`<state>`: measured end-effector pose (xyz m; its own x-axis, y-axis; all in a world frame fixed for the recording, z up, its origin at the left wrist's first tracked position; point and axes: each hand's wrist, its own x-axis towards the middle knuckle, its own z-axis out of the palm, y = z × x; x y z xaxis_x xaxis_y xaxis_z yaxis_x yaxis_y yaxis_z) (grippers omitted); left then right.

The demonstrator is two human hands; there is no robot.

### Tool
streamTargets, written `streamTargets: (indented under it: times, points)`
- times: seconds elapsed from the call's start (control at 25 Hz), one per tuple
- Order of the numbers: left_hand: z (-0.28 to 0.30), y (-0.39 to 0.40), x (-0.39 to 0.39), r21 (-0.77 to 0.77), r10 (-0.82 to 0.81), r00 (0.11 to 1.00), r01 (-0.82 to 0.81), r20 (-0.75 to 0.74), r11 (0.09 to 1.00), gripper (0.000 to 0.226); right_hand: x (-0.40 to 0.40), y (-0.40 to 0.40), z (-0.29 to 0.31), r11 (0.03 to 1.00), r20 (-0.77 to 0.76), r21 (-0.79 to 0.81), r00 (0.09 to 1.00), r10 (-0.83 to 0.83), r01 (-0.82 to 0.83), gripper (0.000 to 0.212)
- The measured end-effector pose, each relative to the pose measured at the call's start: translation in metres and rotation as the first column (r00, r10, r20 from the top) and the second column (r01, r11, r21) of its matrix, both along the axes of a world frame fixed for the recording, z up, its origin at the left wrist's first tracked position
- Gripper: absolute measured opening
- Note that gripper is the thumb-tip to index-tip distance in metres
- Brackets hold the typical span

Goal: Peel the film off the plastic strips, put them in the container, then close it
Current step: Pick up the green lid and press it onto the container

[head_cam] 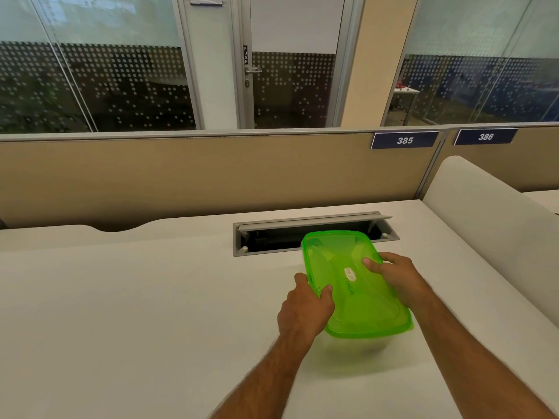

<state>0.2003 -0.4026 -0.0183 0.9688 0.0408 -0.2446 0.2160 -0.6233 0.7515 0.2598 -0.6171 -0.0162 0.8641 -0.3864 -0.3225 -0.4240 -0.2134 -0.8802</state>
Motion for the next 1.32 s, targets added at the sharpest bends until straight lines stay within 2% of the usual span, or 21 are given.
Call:
streamTargets:
  times: [0.08, 0.16, 0.28, 0.44, 0.56, 0.64, 0.72, 1.0, 1.2, 1.32]
  points:
    - [-0.001, 0.001, 0.005, -0.049, 0.005, 1.0, -0.006, -0.029, 0.999, 0.05, 0.002, -0.001, 0.001, 0.999, -0.018, -0.025, 0.999, 0.032, -0.032, 0.061]
    - [-0.001, 0.004, 0.011, -0.129, 0.004, 0.997, -0.014, -0.072, 0.991, 0.05, 0.003, -0.001, 0.005, 0.992, -0.023, -0.113, 0.998, 0.057, -0.059, 0.063]
    - [-0.002, 0.009, 0.022, -0.218, 0.031, 0.995, -0.052, -0.096, 0.975, 0.063, 0.004, 0.001, 0.008, 0.978, 0.015, -0.204, 0.999, 0.046, -0.042, 0.06]
    - [-0.012, 0.011, 0.035, -0.283, 0.057, 0.998, -0.059, -0.017, 0.957, 0.065, 0.002, 0.0, 0.002, 0.996, 0.074, -0.087, 0.997, -0.02, 0.027, 0.046]
    - [-0.016, 0.009, 0.041, -0.237, 0.065, 0.997, -0.053, 0.044, 0.97, 0.064, 0.008, -0.002, 0.002, 0.997, 0.087, -0.051, 0.995, -0.047, 0.052, 0.032]
    - [-0.013, 0.01, 0.052, -0.187, 0.102, 0.994, -0.092, 0.048, 0.978, 0.067, 0.019, -0.001, 0.008, 0.998, 0.072, -0.006, 0.995, -0.065, 0.065, 0.031]
    - [-0.005, 0.013, 0.068, -0.202, 0.15, 0.989, -0.145, 0.013, 0.969, 0.065, 0.032, 0.001, 0.014, 0.997, 0.064, 0.005, 0.995, -0.074, 0.074, 0.031]
    - [0.003, 0.015, 0.118, -0.468, 0.254, 0.951, -0.309, -0.177, 0.828, 0.047, 0.07, 0.009, 0.009, 0.991, 0.06, -0.13, 0.998, 0.027, -0.019, 0.044]
    - [-0.008, 0.01, 0.13, -0.528, 0.288, 0.934, -0.357, -0.212, 0.77, 0.037, 0.079, 0.008, 0.008, 0.996, -0.025, -0.085, 1.0, -0.017, 0.014, 0.054]
    - [-0.01, 0.009, 0.134, -0.529, 0.29, 0.936, -0.351, -0.198, 0.773, 0.037, 0.082, 0.008, 0.006, 0.998, -0.048, -0.062, 0.998, -0.033, 0.03, 0.064]
